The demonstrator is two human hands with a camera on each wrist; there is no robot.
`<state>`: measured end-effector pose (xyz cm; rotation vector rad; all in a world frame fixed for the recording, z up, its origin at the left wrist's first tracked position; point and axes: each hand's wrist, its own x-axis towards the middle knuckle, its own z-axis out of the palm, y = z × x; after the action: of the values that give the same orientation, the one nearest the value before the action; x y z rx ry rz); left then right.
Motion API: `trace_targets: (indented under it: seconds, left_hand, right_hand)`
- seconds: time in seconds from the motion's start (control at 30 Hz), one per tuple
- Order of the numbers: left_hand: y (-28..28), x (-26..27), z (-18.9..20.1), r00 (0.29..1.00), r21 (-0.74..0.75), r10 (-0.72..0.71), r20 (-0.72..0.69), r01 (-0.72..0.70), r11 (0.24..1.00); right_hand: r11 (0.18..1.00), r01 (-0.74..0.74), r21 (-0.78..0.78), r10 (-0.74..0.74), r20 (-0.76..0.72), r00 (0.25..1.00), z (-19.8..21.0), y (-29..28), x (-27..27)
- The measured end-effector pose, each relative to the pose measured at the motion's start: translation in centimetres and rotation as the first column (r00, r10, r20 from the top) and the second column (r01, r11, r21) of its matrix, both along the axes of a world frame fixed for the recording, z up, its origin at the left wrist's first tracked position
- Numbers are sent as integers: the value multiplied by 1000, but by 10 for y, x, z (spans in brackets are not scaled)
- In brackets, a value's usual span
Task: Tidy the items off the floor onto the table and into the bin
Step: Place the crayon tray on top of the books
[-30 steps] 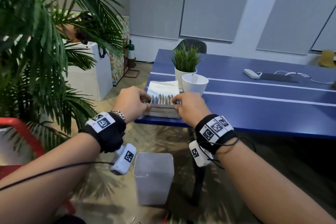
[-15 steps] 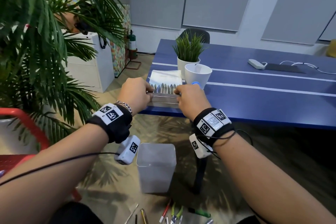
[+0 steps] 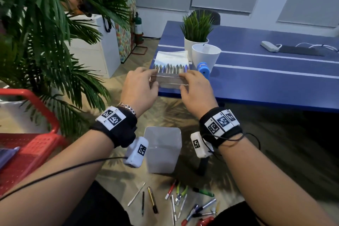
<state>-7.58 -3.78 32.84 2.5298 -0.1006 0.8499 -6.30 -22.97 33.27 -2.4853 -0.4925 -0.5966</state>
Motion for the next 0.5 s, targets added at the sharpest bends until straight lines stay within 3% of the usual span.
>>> trace_targets:
  seconds: [0.1, 0.17, 0.23, 0.37, 0.43, 0.5]
  left_hand:
    - [-12, -32, -47, 991, -187, -11, 136, 37, 982]
    - [-18, -49, -88, 993, -222, -27, 113, 52, 974]
    - [-18, -57, -134, 1000, -245, -7, 29, 14, 969]
    - [-5, -45, -216, 954, -301, 98, -282, -185, 935]
    - [1, -32, -249, 859, -318, 141, -493, -329, 889]
    - [5, -23, -278, 719, -295, 137, -681, -440, 848]
  right_hand:
    - [963, -69, 259, 29, 153, 988, -32, 2, -37]
    - [930, -94, 354, 102, -2, 995, -62, 3, -57]
    - [937, -94, 336, 192, -273, 943, -101, 1, -63]
    - [990, -121, 77, 138, -736, 663, -199, -18, -41]
    - [996, -85, 39, 77, -856, 512, -254, -34, -26]
    - [1000, -22, 3, 11, -925, 379, -305, -47, -17]
